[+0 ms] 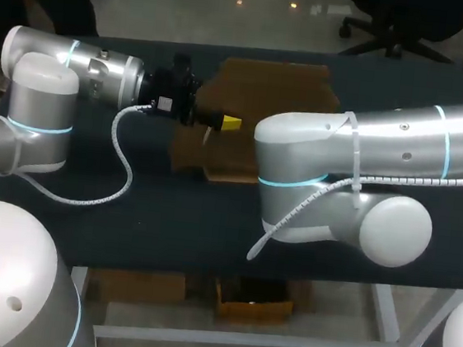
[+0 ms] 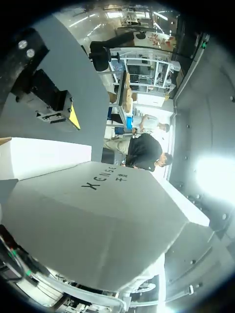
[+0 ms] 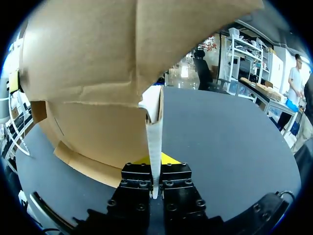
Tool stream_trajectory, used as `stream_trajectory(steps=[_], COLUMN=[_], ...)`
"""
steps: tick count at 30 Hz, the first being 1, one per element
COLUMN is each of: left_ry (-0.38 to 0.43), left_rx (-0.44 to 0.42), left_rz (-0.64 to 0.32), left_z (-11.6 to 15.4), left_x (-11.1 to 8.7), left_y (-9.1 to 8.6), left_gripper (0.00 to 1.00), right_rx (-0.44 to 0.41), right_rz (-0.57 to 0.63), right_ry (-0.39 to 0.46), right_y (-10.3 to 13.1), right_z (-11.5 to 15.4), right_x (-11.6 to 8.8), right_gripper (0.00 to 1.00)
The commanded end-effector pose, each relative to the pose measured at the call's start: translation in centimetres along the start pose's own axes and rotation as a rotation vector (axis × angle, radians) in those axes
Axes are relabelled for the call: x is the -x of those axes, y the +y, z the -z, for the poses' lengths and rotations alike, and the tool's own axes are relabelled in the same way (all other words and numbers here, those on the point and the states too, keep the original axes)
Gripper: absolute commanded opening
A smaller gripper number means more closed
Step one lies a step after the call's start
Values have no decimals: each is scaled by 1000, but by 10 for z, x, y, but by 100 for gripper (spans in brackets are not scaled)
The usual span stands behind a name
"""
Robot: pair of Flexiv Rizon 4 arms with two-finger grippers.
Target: Assemble the packaging by folding the flat box into shape, placing the metal phone stand inside, and closing the box properly
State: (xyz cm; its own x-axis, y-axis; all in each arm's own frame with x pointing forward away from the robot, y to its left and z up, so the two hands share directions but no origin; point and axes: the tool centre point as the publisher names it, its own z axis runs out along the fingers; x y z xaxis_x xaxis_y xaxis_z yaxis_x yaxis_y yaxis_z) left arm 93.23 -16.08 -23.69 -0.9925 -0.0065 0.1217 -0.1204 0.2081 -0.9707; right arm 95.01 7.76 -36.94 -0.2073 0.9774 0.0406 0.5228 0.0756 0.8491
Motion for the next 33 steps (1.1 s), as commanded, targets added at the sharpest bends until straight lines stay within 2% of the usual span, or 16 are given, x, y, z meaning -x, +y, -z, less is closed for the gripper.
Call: stream_trajectory(steps=[1, 5, 10, 16, 20, 23, 33], left_ry=[-4, -10, -97, -154, -220, -242, -285], left_rx=[29, 54, 110, 115, 122, 139, 186], left_rz=[-21, -51, -56, -66, -83, -81, -74], left_z=[3, 6, 10, 19, 33, 42, 65], left_x=[-6, -9, -9, -12, -15, -14, -18], left_y=[-6, -7, -3, 2, 6, 7, 14], left_gripper=[100, 100, 100, 100, 100, 100, 100], right_rx=[-3, -7, -23, -29, -49, -64, -138], right_rz=[-1, -3, 13, 17, 19, 26, 60], right_ry=[41, 80, 112, 156, 212, 270, 343], right_y=[1, 5, 11, 14, 17, 19, 25], right_z=[5, 7, 8, 10, 10, 11, 12], right_x=[9, 16, 23, 28, 32, 34, 40], right_gripper=[0, 0, 0, 0, 0, 0, 0])
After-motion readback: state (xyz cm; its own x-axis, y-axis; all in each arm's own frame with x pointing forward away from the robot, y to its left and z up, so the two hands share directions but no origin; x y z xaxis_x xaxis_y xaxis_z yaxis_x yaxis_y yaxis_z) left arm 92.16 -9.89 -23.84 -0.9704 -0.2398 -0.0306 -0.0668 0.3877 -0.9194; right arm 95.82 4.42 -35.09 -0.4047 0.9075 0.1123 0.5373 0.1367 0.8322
